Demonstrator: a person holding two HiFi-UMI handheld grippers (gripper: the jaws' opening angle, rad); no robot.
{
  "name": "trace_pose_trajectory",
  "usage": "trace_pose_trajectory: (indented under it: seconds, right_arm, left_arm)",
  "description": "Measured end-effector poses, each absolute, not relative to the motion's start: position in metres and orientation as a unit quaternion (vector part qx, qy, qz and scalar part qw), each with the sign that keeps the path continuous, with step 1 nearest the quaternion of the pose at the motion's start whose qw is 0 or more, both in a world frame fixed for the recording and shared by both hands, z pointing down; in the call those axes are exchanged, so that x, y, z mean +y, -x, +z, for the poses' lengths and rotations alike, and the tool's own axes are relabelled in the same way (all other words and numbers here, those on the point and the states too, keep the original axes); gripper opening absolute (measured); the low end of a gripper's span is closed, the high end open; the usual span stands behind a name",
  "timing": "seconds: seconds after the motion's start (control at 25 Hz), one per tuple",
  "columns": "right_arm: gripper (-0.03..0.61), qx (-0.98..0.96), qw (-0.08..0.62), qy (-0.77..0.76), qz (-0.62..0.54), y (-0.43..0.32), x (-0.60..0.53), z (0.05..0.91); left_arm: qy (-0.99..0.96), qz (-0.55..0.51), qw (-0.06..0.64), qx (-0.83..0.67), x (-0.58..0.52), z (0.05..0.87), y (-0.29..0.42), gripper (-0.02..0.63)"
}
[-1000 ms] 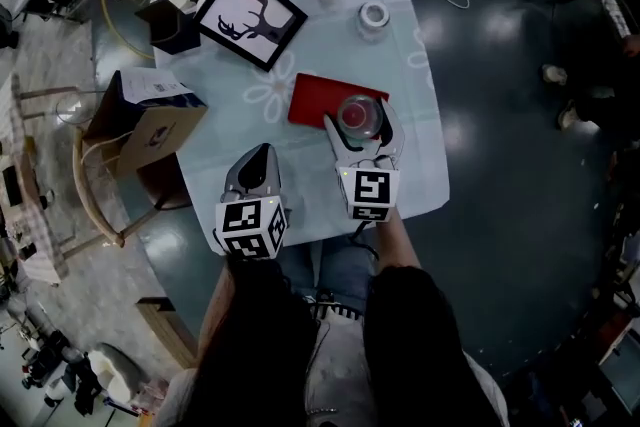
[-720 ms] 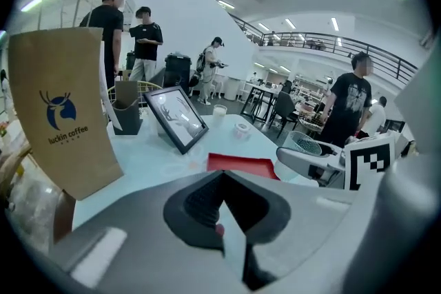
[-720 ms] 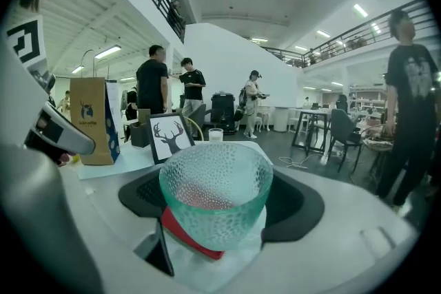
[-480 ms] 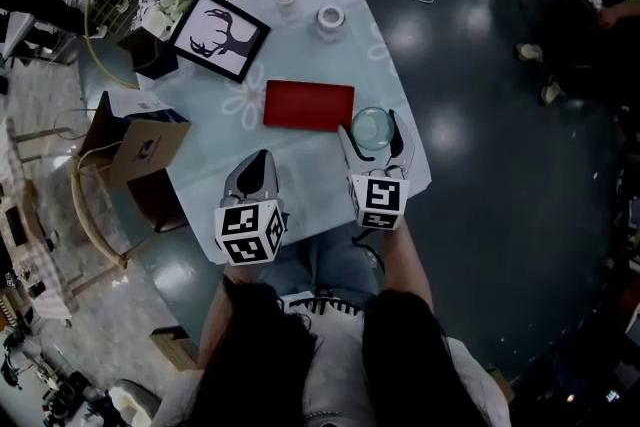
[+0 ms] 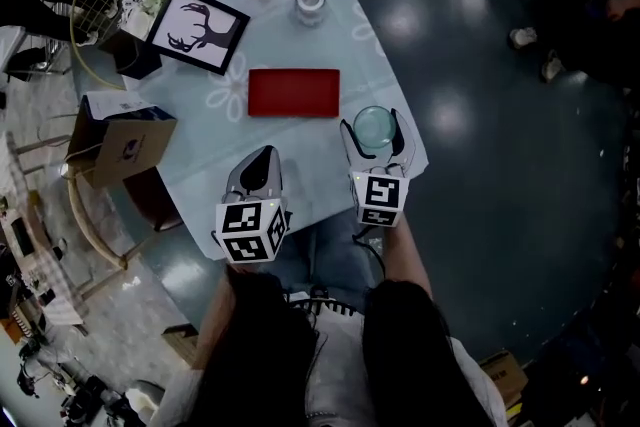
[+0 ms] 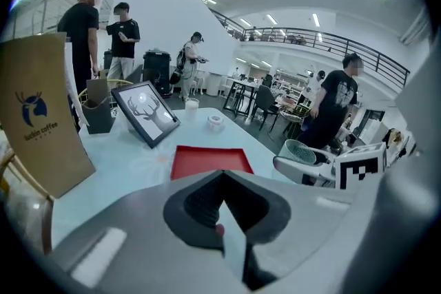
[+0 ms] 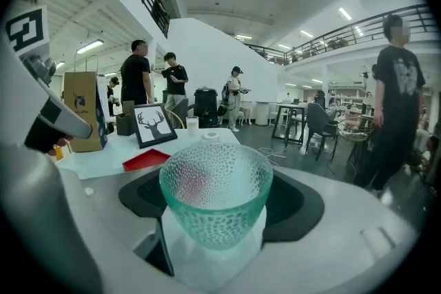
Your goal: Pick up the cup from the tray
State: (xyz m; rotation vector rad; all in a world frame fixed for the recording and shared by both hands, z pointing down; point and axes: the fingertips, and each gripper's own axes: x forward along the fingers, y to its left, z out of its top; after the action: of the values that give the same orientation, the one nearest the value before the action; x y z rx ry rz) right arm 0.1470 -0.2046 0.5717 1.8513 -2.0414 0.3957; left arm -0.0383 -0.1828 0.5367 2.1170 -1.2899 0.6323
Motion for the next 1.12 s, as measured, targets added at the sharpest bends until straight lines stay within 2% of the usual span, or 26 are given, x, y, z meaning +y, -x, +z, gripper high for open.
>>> trace_pose_trajectory:
  seconds: [0.12, 0.48, 0.64, 1.12]
  right_arm:
    - [0.418, -0.719, 0.183, -0.655, 0.142, -0.15, -0.2, 0.583]
    - [0.423, -0.718, 0.179, -0.66, 0.128, -0.151, -0.192, 0.596]
    - [0.479, -0.723, 0.164, -0.658, 0.135, -0.151, -0.189, 0.59]
    - [0.479, -0.735, 0.103, -0.659, 0.123, -0.139, -0.169, 0.519]
  left_arm:
    - [-0.789, 0.232, 0.297, -0.485, -0.182, 0.534, 0.037, 0.0]
    - [-0.79, 0.246, 0.262, -0.497, -0.176, 0.534, 0.043, 0.0]
    - [-0.794, 0.252, 0.249, -0.494, -0.172, 0.533, 0.043, 0.0]
    - [-0.797, 0.229, 0.257, -0.496, -0.166, 0.514, 0.049, 0.0]
